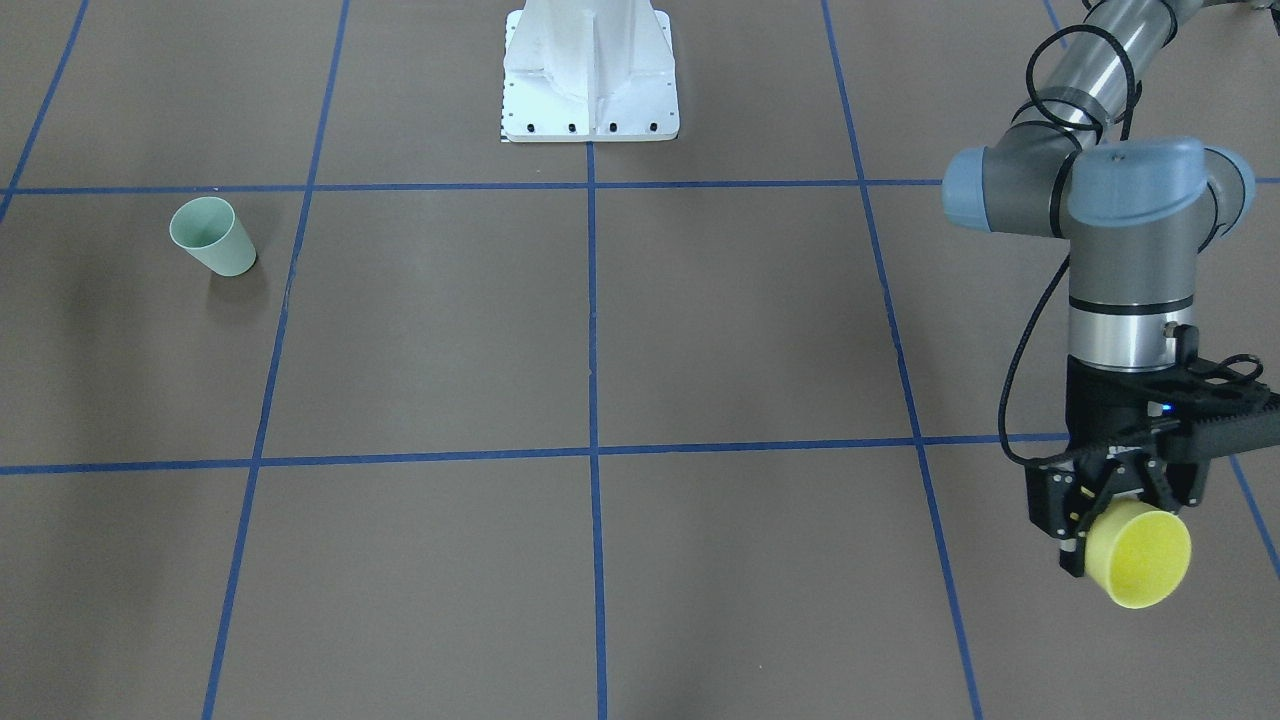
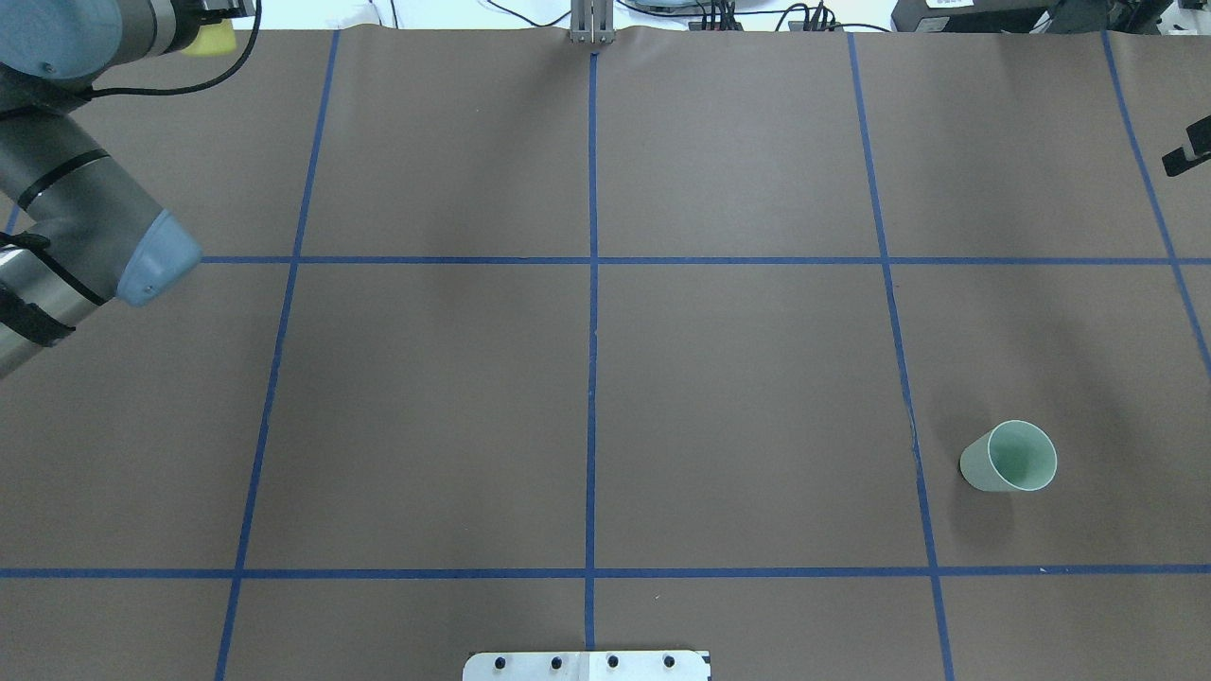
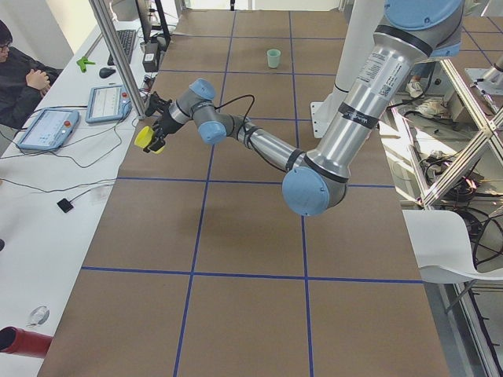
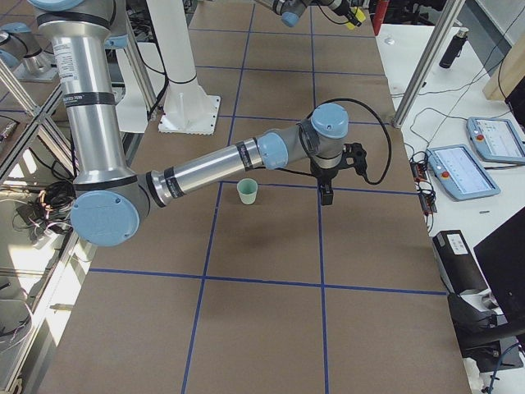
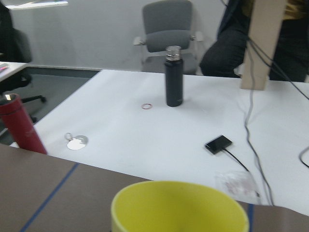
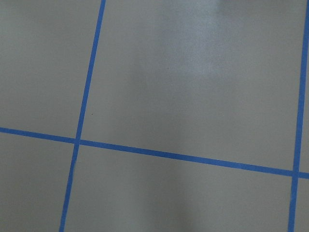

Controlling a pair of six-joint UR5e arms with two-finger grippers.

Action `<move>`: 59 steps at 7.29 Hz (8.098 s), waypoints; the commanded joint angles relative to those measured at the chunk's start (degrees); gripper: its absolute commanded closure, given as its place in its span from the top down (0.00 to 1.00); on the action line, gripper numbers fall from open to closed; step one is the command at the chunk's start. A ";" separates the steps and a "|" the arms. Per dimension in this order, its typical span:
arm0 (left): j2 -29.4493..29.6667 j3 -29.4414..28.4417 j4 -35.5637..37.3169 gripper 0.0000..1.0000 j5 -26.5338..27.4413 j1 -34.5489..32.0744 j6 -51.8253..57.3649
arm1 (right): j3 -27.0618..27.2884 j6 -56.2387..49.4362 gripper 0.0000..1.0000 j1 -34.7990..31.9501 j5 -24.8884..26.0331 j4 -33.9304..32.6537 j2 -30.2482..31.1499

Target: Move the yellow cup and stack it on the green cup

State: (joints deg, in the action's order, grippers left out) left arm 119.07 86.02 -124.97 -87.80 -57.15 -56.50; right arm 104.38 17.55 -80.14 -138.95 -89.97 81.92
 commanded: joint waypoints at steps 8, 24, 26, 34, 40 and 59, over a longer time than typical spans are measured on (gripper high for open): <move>-0.33 -0.85 -42.17 0.00 -26.37 14.60 6.23 | -4.18 41.52 0.99 23.41 2.26 22.14 -19.34; -0.51 -2.70 -58.11 0.00 -13.53 32.19 14.22 | -9.11 66.91 0.90 41.65 3.07 25.81 -29.89; -0.59 -2.78 -58.20 0.00 -13.53 32.19 14.22 | -9.02 66.56 0.81 41.65 0.62 25.81 -29.54; -0.77 -3.05 -58.20 0.00 -13.80 32.19 14.22 | -10.16 66.21 0.77 42.26 -3.26 22.83 -30.33; -0.59 -3.05 -58.11 0.00 -13.80 32.28 14.14 | -10.34 66.30 0.53 42.35 -3.26 22.73 -30.59; -4.52 0.63 -52.88 1.00 -13.88 28.44 9.56 | -8.40 63.68 0.00 32.52 1.81 21.76 -24.00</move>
State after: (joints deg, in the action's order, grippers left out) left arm 117.00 85.06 -181.20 -101.49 -26.36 -46.67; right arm 95.93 82.84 -45.43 -139.86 -67.83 57.57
